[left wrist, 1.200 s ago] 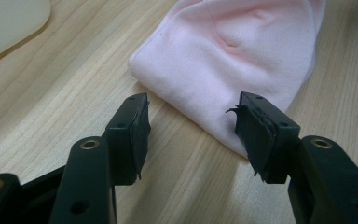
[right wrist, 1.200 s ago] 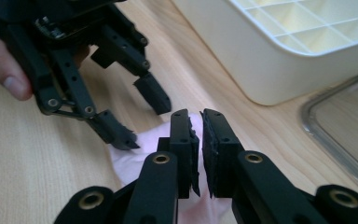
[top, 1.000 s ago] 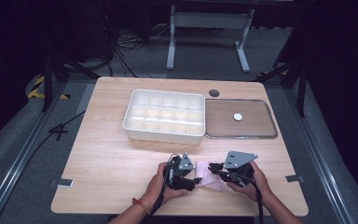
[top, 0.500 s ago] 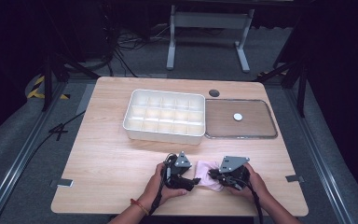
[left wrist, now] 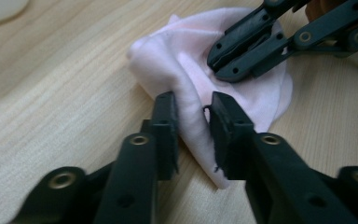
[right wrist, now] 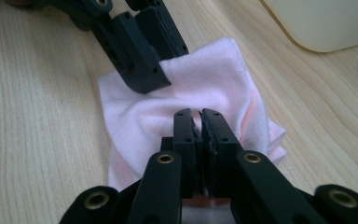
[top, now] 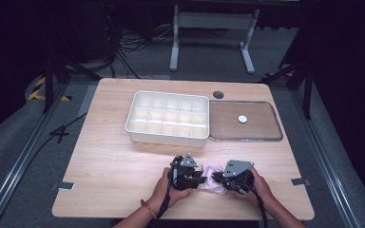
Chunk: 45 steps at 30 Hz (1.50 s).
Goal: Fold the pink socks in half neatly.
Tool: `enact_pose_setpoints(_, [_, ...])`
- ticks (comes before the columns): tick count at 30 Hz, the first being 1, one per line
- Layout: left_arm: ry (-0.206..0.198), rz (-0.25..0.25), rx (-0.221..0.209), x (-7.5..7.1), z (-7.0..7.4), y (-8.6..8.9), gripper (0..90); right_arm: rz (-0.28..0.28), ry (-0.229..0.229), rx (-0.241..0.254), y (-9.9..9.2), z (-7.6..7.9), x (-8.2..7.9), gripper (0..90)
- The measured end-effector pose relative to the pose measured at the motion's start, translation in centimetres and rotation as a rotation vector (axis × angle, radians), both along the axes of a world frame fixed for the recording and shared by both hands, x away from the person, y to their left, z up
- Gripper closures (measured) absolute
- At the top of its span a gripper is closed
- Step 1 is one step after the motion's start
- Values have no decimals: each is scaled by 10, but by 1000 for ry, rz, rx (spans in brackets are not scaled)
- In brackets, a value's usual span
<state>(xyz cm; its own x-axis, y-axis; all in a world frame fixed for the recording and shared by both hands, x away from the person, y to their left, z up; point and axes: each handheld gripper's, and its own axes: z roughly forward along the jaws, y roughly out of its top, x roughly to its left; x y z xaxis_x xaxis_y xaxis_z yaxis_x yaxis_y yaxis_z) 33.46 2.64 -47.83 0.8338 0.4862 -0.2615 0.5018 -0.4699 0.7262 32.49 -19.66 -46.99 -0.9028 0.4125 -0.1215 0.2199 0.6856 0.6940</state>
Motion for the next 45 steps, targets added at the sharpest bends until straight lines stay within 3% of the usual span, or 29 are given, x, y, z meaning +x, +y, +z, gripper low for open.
enact_pose_setpoints(3, [-24, -11, -22, -2, 4, -1, 817, -1, -3, 2, 1, 0, 0, 851])
enact_pose_setpoints(11, [-74, -15, -27, -5, 10, -2, 823, -5, -6, 15, 8, -1, 2, 842])
enact_pose_setpoints(17, [-87, -6, -19, -4, 13, 2, 829, -42, -5, 58, 2, 8, 5, 647])
enact_pose_setpoints(19, [-90, -5, -17, -4, 13, 3, 832, -82, -20, 67, -7, 15, 4, 567])
enact_pose_setpoints(22, [-87, 2, -24, -4, 14, 3, 832, -129, -7, 64, -17, 16, 6, 491])
enact_pose_setpoints(25, [-90, -4, -23, -5, 15, 3, 831, -150, 34, 57, -24, 9, 11, 509])
enact_pose_setpoints(28, [-108, -16, -28, -5, 17, 1, 826, -134, 87, 63, -23, 3, 15, 602])
enact_pose_setpoints(32, [-117, -24, -28, -5, 19, -4, 821, -102, 82, 45, -15, 1, 14, 689])
enact_pose_setpoints(38, [-135, -51, -28, -8, 19, -13, 812, -110, 73, 51, -9, -1, 15, 703])
enact_pose_setpoints(42, [-135, -47, -29, -8, 19, -16, 815, -130, 58, 63, -5, -2, 17, 633])
enact_pose_setpoints(43, [-137, -45, -28, -7, 19, -16, 817, -149, 51, 53, -6, 0, 18, 516])
enact_pose_setpoints(45, [-137, -35, -31, -7, 19, -14, 819, -152, 60, 60, -8, 1, 18, 498])
